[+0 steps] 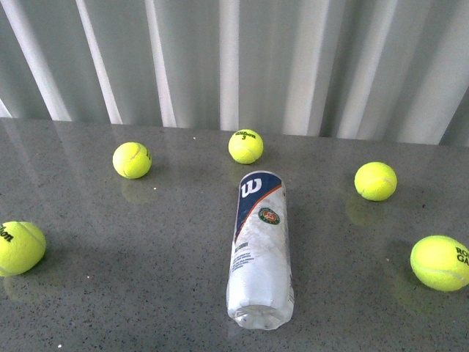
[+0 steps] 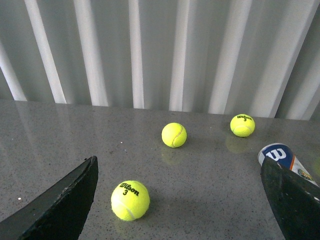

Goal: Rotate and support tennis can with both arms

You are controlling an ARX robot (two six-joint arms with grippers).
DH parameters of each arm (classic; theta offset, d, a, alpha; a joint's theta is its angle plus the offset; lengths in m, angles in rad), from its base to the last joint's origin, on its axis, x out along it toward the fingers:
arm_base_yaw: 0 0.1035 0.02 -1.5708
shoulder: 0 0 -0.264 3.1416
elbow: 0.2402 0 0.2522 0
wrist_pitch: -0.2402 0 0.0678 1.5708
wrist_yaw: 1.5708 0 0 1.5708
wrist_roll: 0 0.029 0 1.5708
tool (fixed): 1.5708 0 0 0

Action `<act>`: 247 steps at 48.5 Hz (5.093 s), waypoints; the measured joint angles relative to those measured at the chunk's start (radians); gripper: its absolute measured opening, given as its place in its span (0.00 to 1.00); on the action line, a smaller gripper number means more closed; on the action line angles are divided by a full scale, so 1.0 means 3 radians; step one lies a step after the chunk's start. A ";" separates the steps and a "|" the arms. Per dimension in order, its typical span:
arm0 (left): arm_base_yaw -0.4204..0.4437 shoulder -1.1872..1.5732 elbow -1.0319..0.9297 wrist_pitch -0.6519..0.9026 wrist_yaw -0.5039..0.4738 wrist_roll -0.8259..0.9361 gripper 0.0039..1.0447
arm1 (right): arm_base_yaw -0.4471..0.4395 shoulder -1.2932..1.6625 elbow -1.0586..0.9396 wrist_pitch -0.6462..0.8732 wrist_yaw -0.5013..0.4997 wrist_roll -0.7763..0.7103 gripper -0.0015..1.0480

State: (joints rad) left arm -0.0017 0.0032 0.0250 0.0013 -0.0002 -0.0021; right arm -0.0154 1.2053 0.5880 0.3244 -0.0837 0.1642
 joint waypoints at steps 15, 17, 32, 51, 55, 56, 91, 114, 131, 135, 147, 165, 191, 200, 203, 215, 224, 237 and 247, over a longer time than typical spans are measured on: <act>0.0000 0.0000 0.0000 -0.0003 -0.0001 0.0000 0.94 | 0.0729 0.1638 0.1053 -0.0757 -0.0291 0.0301 0.93; 0.0000 0.0000 0.0000 -0.0003 0.0000 0.0000 0.94 | 0.0805 0.1724 0.1142 -0.0810 -0.0303 0.0329 0.93; 0.0000 0.0000 0.0000 -0.0003 0.0000 0.0000 0.94 | 0.1185 0.2299 0.1690 -0.1219 -0.0529 0.0635 0.93; 0.0000 0.0000 0.0000 -0.0003 0.0000 0.0000 0.94 | 0.1324 0.2811 0.2056 -0.1507 -0.0532 0.0704 0.93; 0.0000 0.0000 0.0000 -0.0003 0.0000 0.0000 0.94 | 0.1338 0.2908 0.2068 -0.1508 -0.0495 0.0694 0.93; 0.0000 0.0000 0.0000 -0.0003 0.0000 0.0000 0.94 | 0.1340 0.2934 0.2070 -0.1508 -0.0483 0.0693 0.93; 0.0000 0.0000 0.0000 -0.0003 0.0000 0.0000 0.94 | 0.1373 0.3283 0.2148 -0.1294 -0.0303 0.0587 0.45; 0.0000 0.0000 0.0000 -0.0003 0.0000 0.0000 0.94 | 0.1413 0.3240 0.2125 -0.1246 -0.0289 0.0511 0.15; 0.0000 0.0000 0.0000 -0.0003 0.0000 0.0000 0.94 | 0.1433 0.2908 0.1994 -0.1227 -0.0210 0.0327 0.12; 0.0000 0.0000 0.0000 -0.0003 0.0000 0.0000 0.94 | 0.1442 0.2705 0.1942 -0.1225 -0.0121 0.0121 0.12; 0.0000 0.0000 0.0000 -0.0003 0.0000 0.0000 0.94 | 0.1536 0.2056 0.1539 -0.0951 0.0309 -0.1139 0.11; 0.0000 0.0000 0.0000 -0.0003 0.0000 0.0000 0.94 | 0.1663 0.1745 0.0697 -0.0112 0.0343 -0.3580 0.11; 0.0000 0.0000 0.0000 -0.0003 0.0000 0.0000 0.94 | 0.1717 0.2889 0.0685 0.1169 0.0463 -0.5043 0.11; 0.0000 0.0000 0.0000 -0.0003 0.0000 0.0000 0.94 | 0.1719 0.3197 0.0956 0.1272 0.0558 -0.4946 0.11; 0.0000 0.0000 0.0000 -0.0003 0.0000 0.0000 0.94 | 0.1722 0.3244 0.0999 0.1268 0.0558 -0.4906 0.11; 0.0000 0.0000 0.0000 -0.0003 0.0000 0.0000 0.94 | 0.1835 0.3368 0.1091 0.1265 0.0506 -0.4669 0.11; 0.0000 0.0000 0.0000 -0.0003 0.0000 0.0000 0.94 | 0.1902 0.3388 0.1077 0.1223 0.0487 -0.4565 0.12; 0.0000 0.0000 0.0000 -0.0003 0.0000 0.0000 0.94 | 0.1855 0.3389 0.0964 0.1183 0.0498 -0.4562 0.54; 0.0000 0.0000 0.0000 -0.0003 0.0000 0.0000 0.94 | 0.1850 0.3267 0.0912 0.1071 0.0492 -0.4508 0.81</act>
State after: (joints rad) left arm -0.0017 0.0032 0.0250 0.0006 -0.0002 -0.0021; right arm 0.5396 2.1853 0.8616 0.6456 0.0639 -1.1881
